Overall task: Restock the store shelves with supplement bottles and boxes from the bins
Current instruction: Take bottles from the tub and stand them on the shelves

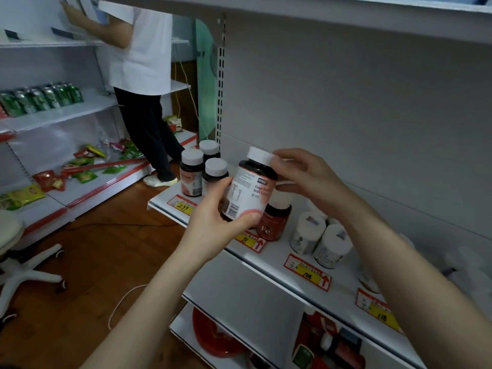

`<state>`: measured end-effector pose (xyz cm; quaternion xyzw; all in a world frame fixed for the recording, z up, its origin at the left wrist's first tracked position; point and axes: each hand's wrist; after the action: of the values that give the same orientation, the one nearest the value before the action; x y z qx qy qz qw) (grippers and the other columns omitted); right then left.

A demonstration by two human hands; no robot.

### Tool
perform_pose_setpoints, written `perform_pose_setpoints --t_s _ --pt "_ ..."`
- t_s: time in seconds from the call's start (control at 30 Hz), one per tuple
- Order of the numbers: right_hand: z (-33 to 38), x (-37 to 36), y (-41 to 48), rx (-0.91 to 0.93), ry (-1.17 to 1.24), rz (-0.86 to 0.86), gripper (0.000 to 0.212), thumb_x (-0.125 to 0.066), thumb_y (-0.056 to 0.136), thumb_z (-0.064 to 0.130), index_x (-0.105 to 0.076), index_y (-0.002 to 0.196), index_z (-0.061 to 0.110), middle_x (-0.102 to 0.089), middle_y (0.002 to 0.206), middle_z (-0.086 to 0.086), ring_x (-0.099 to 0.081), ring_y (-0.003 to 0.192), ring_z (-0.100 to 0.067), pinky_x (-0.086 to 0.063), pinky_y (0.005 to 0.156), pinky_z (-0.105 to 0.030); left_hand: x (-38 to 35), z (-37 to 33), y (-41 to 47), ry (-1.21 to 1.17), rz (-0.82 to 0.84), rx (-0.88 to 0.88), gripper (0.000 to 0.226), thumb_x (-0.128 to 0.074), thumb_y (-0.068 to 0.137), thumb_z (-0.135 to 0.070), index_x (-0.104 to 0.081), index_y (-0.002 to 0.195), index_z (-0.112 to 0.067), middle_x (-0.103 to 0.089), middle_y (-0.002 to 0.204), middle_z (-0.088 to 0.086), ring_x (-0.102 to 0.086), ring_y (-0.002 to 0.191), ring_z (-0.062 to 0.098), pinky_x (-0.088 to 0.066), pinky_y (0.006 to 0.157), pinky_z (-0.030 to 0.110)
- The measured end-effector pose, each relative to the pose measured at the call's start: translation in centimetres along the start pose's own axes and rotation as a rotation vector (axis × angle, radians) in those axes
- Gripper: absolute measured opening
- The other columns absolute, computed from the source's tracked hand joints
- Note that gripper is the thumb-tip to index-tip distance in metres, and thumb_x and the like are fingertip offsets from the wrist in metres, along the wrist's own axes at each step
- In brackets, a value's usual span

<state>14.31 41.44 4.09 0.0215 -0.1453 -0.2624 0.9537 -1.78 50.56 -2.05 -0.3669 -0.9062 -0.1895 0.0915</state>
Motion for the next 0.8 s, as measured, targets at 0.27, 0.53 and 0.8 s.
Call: perform_pose_setpoints --t_s 0.27,0.53,0.8 --pt "1.4 -2.9 2.9 0.021 -0.052 -0.094 0.027 -0.072 0.078 0.022 -0.060 0.102 0.026 -0.065 0.109 -0.005 -0.064 0.098 -0.016 -0.053 0.077 -0.025 2.9 2.3 2.4 0.200 -0.036 -0.102 0.073 -0.068 0.067 -0.057 -0.041 0.131 -0.031 -0.041 0.112 -0.010 -0.038 0.097 -0.004 -0.037 0.083 0.015" --pt "2.2 -3.8 2.7 -0.018 -0.012 -0.040 0.027 -0.068 0.075 0.022 -0.060 0.100 0.032 -0.064 0.104 0.007 -0.063 0.095 -0.007 -0.050 0.077 -0.021 4.5 2.8 3.2 -0.037 0.082 -0.038 0.046 -0.076 0.070 -0.032 -0.050 0.108 -0.030 -0.057 0.095 -0.017 -0.057 0.087 -0.006 -0.050 0.071 0.013" --pt "3.4 -5.4 3.4 -0.047 -0.116 -0.221 0.018 -0.068 0.081 0.018 -0.063 0.097 0.023 -0.068 0.094 -0.003 -0.066 0.082 -0.010 -0.056 0.068 -0.020 4.5 4.2 4.1 0.066 -0.029 -0.078 0.065 -0.078 0.067 -0.037 -0.045 0.121 -0.021 -0.052 0.113 -0.004 -0.051 0.105 0.011 -0.049 0.081 0.024"
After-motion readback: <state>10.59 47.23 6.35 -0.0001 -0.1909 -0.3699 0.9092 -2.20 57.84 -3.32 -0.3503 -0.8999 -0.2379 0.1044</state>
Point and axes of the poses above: each hand's wrist, its own y-axis towards the middle knuckle, its own x-axis out of the back of the hand, z = x × y
